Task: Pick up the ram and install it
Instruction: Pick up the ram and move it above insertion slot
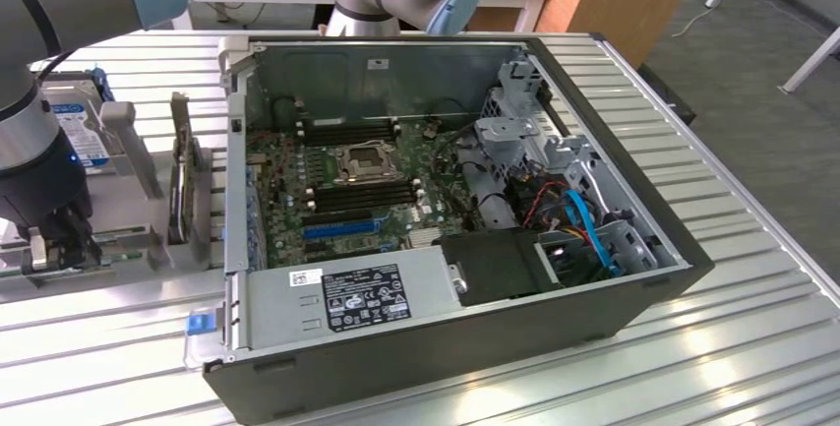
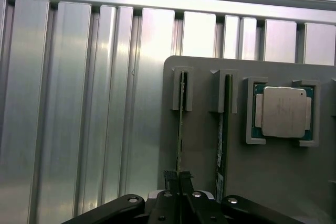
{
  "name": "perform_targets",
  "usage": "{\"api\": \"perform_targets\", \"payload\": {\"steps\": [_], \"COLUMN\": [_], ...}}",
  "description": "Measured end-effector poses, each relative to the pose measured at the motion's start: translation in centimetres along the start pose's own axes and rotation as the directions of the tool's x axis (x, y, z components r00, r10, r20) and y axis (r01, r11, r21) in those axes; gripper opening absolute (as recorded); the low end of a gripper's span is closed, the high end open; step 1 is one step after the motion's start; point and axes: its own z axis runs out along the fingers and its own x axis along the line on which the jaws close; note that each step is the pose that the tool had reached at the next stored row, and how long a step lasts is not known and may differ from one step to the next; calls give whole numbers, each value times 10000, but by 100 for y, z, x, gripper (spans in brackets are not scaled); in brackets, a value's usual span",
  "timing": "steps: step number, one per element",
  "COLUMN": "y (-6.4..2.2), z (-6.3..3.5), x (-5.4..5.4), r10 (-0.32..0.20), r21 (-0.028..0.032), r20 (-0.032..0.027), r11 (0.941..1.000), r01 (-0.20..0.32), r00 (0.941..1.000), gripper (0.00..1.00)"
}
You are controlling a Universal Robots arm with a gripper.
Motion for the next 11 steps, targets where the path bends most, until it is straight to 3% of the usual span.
{"api": "perform_targets", "payload": {"steps": [11], "y": [-2], "z": [29], "x": [2], "r10": [0], "r21": [1], "r20": [1], "r11": [10000], "r01": [0], "r00": [10000], "gripper": [13]}}
